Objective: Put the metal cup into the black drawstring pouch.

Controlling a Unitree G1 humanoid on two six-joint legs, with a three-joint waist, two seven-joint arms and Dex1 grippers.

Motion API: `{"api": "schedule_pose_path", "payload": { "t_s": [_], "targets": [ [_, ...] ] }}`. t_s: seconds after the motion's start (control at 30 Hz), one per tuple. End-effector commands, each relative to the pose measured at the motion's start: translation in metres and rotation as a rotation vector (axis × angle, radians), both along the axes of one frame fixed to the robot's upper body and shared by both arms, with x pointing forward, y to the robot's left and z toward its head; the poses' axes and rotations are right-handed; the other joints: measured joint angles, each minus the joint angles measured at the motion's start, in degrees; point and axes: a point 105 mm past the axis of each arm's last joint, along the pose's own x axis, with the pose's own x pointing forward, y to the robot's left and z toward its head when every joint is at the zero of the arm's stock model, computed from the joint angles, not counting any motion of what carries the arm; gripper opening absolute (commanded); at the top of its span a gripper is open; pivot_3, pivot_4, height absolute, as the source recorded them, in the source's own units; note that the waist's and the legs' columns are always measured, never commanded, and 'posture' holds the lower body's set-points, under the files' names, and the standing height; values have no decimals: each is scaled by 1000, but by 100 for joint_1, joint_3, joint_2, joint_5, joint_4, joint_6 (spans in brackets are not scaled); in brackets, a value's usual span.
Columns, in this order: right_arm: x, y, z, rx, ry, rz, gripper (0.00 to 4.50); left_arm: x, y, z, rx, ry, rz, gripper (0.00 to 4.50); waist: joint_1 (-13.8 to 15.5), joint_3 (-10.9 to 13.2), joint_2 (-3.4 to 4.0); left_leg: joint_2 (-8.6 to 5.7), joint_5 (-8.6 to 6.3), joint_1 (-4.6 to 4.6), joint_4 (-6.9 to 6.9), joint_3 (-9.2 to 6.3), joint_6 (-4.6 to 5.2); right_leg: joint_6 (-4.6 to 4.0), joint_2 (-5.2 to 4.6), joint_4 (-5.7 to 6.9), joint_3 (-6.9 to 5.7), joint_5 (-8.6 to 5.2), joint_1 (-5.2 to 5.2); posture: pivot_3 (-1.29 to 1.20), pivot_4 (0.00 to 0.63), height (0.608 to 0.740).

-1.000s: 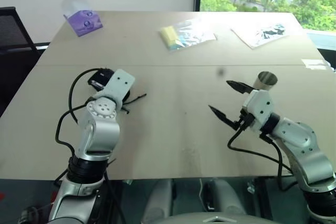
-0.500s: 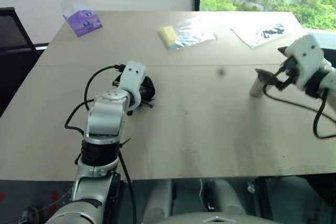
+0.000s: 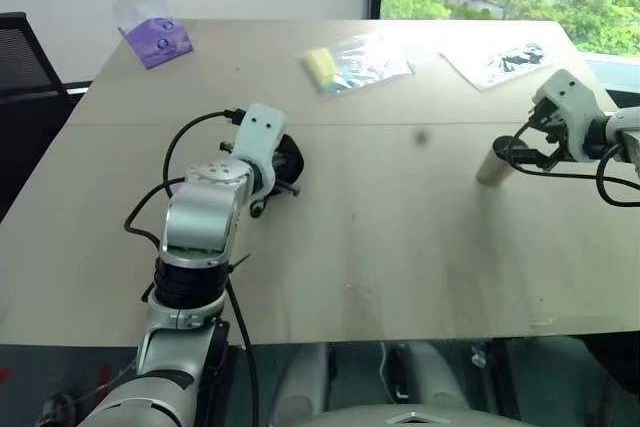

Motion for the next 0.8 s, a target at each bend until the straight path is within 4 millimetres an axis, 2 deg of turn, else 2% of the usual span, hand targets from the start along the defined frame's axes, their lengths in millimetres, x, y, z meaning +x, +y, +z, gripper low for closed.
{"api": "schedule_pose_path", "payload": {
  "t_s": [0.03,0.13,0.27,0.3,0.43,0.53,0.6,0.67,0.73,0.8],
  "targets": [
    [9,-5,4,-24,-11,5,3636,-5,1,14,-9,-63,10,0,-3,0,1,1,0,2,0,3,-1,0,0,2,0,0,0,0,150,740],
    [11,-9,-1,-37,3,17,2280,-9,1,19,-25,-72,15,0,3,1,1,0,13,1,-1,2,-22,0,1,1,-2,0,0,0,150,740],
    [11,-7,7,-24,-13,52,313,-11,5,18,-27,-65,28,0,-16,0,-1,0,14,1,-1,3,-24,0,2,0,-4,0,0,0,150,740],
    [10,-7,9,-17,-17,61,26,-11,6,17,-32,-56,35,0,-23,0,-1,1,13,7,0,5,-24,1,3,0,-5,1,4,0,150,740],
    [-4,6,25,100,-37,116,26,-11,9,10,-41,2,55,0,6,1,0,0,13,10,4,4,-24,2,3,6,-8,1,7,0,150,740],
    [-25,32,42,269,-59,201,26,-10,10,6,-66,54,64,0,16,1,0,1,13,3,2,-6,-24,2,1,4,-7,1,4,0,150,740],
    [-44,53,46,377,-62,272,26,-9,9,4,-93,89,73,0,24,1,-1,1,13,-7,0,-11,-25,2,-1,-1,-8,1,1,0,150,740],
    [-66,77,46,499,-69,358,26,-6,5,3,-145,130,67,0,26,1,-2,2,13,-13,2,-19,-25,2,-2,-3,-13,1,1,0,150,740],
    [-84,102,37,630,-78,397,26,-2,-5,7,-184,151,30,0,22,0,-2,2,12,-16,7,-23,-24,2,-2,-2,-17,1,0,0,150,740],
    [-93,116,29,769,-93,373,26,3,-18,10,-242,182,-21,0,24,-1,-4,1,12,-17,11,-28,-24,2,-2,1,-22,1,2,0,150,740]
  ]
}}
